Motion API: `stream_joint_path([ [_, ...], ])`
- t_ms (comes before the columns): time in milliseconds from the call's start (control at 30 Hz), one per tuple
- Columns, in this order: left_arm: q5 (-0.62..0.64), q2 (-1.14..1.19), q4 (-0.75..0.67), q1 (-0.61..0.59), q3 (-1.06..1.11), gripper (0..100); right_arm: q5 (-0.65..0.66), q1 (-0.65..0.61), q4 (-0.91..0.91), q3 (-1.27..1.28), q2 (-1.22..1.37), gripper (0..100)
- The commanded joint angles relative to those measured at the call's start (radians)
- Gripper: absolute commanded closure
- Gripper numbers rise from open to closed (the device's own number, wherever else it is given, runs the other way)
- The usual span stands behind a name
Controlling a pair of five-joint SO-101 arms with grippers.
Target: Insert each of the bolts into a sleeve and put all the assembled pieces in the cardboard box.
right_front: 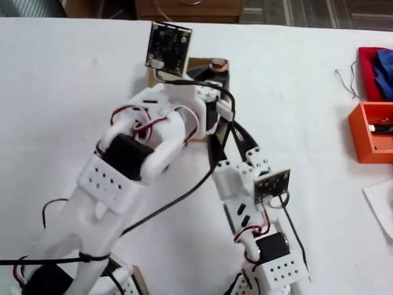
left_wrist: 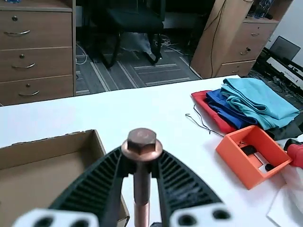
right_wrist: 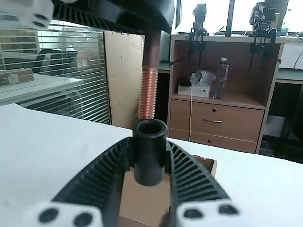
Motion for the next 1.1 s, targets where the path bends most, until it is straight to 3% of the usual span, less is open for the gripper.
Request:
stream_joint_path([
  [0, 0.008, -0.014, 0.003, 0.008, -0.062, 97, 0.006, -0.005, -0.028, 0.012, -0.008, 97.8],
  [1067, -0.054, -0.195, 0.005, 0.0, 0.031, 97, 0.012, -0.038, 0.134, 0.011, -0.008, 97.8],
])
